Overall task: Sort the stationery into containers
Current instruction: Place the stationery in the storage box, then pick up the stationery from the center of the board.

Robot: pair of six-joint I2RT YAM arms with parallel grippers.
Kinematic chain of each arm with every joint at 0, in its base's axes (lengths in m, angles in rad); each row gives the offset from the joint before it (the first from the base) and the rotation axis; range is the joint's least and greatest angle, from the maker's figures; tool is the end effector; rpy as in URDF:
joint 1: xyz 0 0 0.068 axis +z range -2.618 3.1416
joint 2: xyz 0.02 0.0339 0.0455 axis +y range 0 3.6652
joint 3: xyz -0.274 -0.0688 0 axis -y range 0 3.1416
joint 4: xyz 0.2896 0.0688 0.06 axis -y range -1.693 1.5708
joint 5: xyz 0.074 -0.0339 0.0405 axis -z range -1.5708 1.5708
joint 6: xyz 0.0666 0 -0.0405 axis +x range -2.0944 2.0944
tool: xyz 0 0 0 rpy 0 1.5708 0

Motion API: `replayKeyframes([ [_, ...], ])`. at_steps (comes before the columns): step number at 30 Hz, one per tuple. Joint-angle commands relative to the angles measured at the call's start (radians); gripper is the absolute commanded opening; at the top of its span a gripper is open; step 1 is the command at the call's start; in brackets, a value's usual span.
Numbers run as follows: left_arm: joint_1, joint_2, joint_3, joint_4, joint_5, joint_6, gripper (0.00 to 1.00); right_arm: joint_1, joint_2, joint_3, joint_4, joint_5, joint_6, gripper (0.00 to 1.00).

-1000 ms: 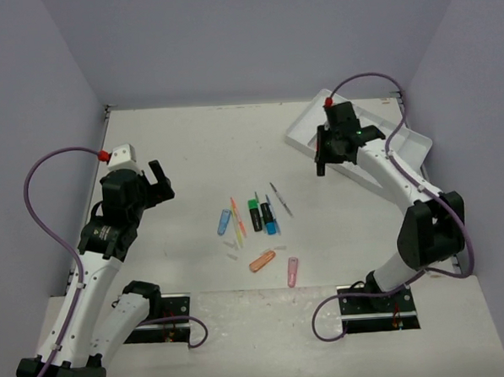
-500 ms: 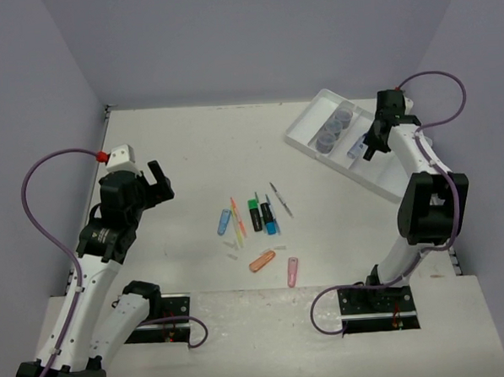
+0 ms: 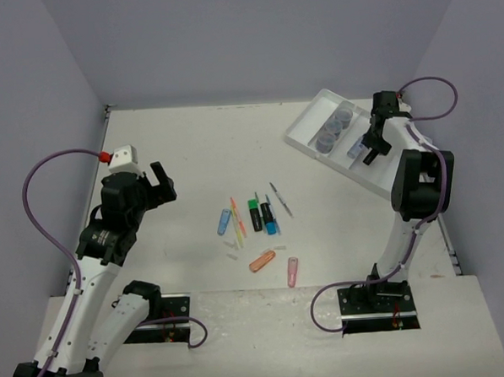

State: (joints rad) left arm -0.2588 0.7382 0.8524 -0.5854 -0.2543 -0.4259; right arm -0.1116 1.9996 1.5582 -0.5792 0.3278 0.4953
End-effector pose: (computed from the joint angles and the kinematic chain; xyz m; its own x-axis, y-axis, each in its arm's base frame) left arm 0.2185 -0.0405 0.3276 -0.4124 -0.3044 -0.8586 -0.1531 0.9523 -0.2641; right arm 0.4876 -0.0762 0.1764 -0.6157 0.5218 -0.5905 0.6426 0.7662 0.0070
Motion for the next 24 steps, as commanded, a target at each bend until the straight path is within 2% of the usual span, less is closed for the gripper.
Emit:
replayKeyframes([
  [1,-0.008,-0.009,-0.012,0.033,-0.002,0.018,1.00,-0.006,0.002,0.066,-0.021,0.052,0.028,0.58],
  [3,-0.008,-0.008,-0.012,0.035,0.000,0.018,1.00,-0.003,-0.011,0.080,-0.046,0.039,0.031,0.70],
  [6,-0.008,-0.012,-0.010,0.034,-0.009,0.018,1.00,0.039,-0.077,0.046,-0.038,0.004,0.018,0.72],
  [8,-0.008,-0.016,-0.010,0.032,-0.026,0.018,1.00,0.101,-0.194,-0.021,-0.003,0.005,0.002,0.71],
  [12,-0.007,-0.018,-0.007,0.029,-0.048,0.013,1.00,0.338,-0.413,-0.203,0.064,-0.050,-0.014,0.66],
  [15,-0.007,-0.014,-0.006,0.027,-0.060,0.009,1.00,0.561,-0.468,-0.279,0.076,-0.045,-0.003,0.57],
  [20,-0.007,-0.006,-0.007,0.024,-0.061,0.004,1.00,0.792,-0.425,-0.291,0.035,-0.043,0.087,0.49],
  [24,-0.007,-0.004,-0.007,0.025,-0.060,0.004,1.00,0.892,-0.335,-0.242,-0.014,-0.036,0.125,0.41],
])
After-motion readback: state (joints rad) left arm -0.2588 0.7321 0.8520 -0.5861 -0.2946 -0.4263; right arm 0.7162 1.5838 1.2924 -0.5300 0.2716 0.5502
